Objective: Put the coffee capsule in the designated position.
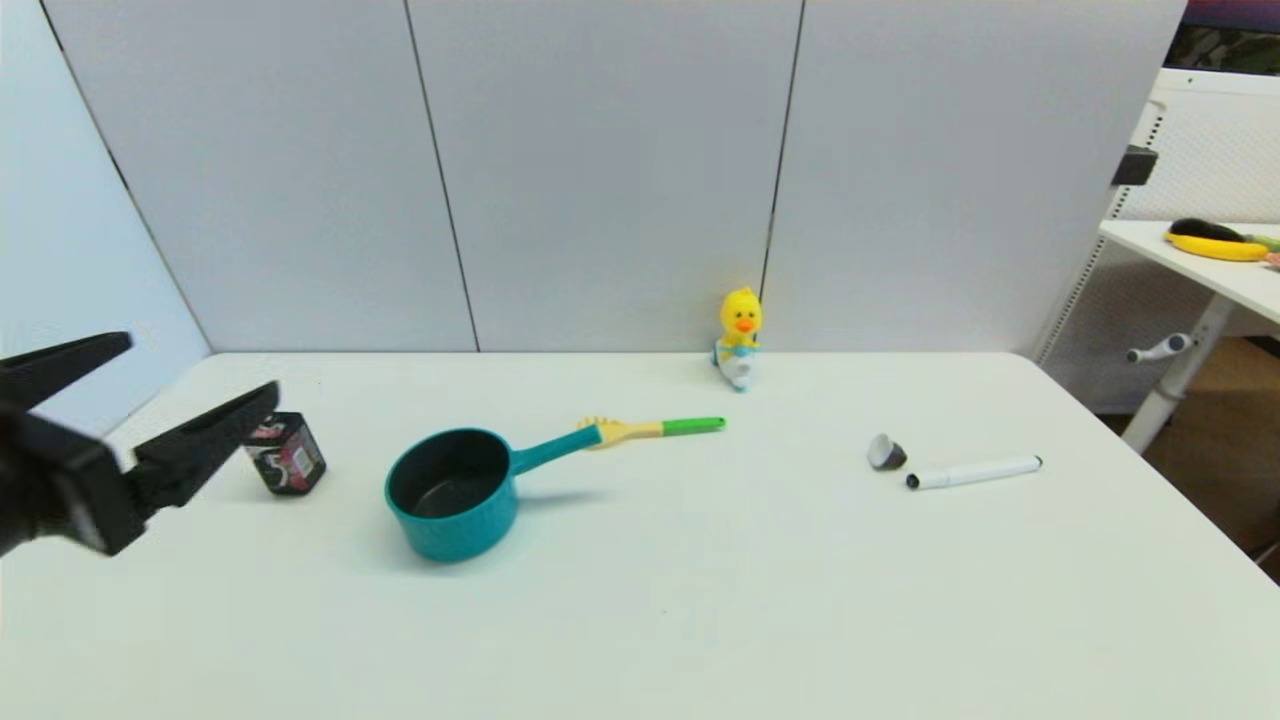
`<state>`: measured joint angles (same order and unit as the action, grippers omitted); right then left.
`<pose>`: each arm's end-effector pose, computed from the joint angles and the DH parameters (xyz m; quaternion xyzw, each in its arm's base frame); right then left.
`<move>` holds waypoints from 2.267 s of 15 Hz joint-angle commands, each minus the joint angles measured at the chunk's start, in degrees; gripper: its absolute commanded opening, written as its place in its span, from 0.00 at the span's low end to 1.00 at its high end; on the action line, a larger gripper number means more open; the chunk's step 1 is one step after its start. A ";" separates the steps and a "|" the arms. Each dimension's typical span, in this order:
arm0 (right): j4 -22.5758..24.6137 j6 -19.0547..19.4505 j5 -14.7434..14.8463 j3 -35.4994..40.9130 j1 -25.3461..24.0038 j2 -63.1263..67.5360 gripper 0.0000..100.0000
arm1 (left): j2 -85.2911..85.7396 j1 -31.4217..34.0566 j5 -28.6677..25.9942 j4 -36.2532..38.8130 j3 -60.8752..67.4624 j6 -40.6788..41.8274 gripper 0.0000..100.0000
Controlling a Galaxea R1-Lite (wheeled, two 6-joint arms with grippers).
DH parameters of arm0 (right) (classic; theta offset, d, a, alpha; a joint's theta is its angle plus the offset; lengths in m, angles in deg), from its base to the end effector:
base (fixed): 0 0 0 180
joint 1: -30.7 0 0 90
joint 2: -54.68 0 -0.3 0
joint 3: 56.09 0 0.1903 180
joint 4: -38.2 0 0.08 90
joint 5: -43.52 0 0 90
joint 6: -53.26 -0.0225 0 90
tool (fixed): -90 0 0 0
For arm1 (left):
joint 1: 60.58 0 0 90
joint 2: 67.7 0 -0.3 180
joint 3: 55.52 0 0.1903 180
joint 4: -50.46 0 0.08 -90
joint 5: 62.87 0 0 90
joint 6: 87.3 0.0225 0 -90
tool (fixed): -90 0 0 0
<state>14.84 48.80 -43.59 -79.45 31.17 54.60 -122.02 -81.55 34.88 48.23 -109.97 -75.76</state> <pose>-0.0229 -0.0009 0.0754 0.0389 -0.0018 -0.0293 0.9988 0.1108 -0.0392 0.2404 0.1044 0.0061 -0.1163 0.9877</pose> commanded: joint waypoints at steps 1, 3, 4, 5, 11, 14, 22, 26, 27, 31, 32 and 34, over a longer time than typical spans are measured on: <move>0.00 -0.02 0.01 0.00 -0.02 0.07 1.00 | 25.14 11.65 -3.61 -0.04 11.66 -3.37 1.00; 0.00 -0.02 0.01 0.09 0.06 0.07 1.00 | 27.69 15.08 -7.65 0.04 13.51 -5.13 1.00; 0.00 -0.02 0.01 0.00 0.06 0.07 1.00 | 28.92 15.87 -8.00 0.66 14.74 -6.71 1.00; 0.00 -0.02 0.01 0.00 0.06 0.07 1.00 | 30.33 17.45 -8.00 1.27 15.18 -7.94 1.00; 0.00 -0.02 0.01 0.00 0.06 0.07 1.00 | 42.37 21.32 -10.38 -1.36 24.58 -11.11 1.00; 0.00 -0.02 0.01 0.09 0.06 0.07 1.00 | 49.40 20.79 -10.11 -5.85 31.09 -11.37 1.00; 0.00 -0.02 0.01 0.09 -0.02 0.07 1.00 | 54.23 20.79 -5.10 -21.23 30.91 -15.15 1.00; 0.00 -0.02 0.01 0.09 0.06 0.07 1.00 | 54.23 20.79 -4.93 -21.14 30.91 -17.78 1.00; 0.00 -0.02 0.01 0.09 0.06 0.07 1.00 | 54.23 20.79 -4.93 -20.79 31.00 -17.78 1.00; 0.00 -0.02 0.01 0.09 -0.02 0.07 1.00 | 54.23 20.79 -4.93 -20.70 31.09 -17.78 1.00; 0.00 -0.02 0.01 0.00 0.06 0.07 1.00 | 54.23 20.79 -4.93 -20.70 31.00 -17.78 1.00; 0.00 -0.02 0.01 0.09 -0.02 0.07 1.00 | 54.32 20.79 -4.93 -20.70 31.00 -17.78 1.00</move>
<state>14.84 48.80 -43.59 -79.45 31.19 54.60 -67.54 -60.77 29.89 27.50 -78.98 -93.50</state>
